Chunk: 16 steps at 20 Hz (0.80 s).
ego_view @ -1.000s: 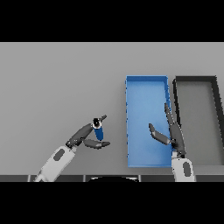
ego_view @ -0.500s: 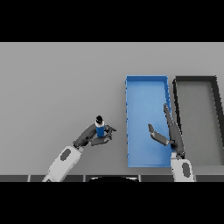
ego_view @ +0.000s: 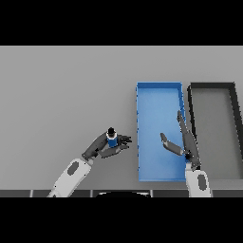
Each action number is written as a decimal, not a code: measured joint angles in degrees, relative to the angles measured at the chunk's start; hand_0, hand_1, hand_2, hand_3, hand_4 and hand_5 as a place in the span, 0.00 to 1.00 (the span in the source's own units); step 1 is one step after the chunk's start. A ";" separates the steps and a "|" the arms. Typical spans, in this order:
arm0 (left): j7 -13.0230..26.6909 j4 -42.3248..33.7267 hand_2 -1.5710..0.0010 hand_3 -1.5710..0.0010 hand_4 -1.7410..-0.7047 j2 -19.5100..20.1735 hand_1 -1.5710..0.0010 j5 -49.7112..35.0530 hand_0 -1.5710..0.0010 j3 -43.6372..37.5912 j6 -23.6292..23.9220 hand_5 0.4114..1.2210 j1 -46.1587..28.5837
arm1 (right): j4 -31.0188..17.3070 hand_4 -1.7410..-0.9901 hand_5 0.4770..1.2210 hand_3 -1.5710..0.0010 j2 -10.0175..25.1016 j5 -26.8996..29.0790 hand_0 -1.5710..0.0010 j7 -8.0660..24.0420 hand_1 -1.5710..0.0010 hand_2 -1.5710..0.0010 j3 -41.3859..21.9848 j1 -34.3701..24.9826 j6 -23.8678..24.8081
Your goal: Pick up the blue pipe and place it into the blue bin.
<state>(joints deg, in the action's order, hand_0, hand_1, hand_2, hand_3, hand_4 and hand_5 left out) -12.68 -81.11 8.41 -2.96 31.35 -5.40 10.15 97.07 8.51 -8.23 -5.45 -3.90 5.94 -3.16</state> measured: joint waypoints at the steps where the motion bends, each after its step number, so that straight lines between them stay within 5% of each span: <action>1: 0.01 -1.30 0.02 0.03 0.26 -0.37 0.03 -0.43 0.03 0.01 -0.20 0.98 -0.27 | 0.13 0.69 0.21 1.00 -0.08 -0.07 1.00 0.20 1.00 1.00 -0.15 -0.10 -0.02; 16: 9.45 -10.40 0.00 0.00 0.27 -2.78 0.00 0.34 0.00 -0.27 -4.25 1.00 3.88 | 1.23 0.80 0.22 1.00 0.64 -3.22 1.00 -1.40 1.00 1.00 0.03 1.60 2.42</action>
<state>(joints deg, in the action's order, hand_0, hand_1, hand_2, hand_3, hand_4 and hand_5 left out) -3.23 -91.51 5.63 -2.62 31.08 -9.65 14.03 98.29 9.14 -11.45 -6.85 -3.87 7.54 -0.74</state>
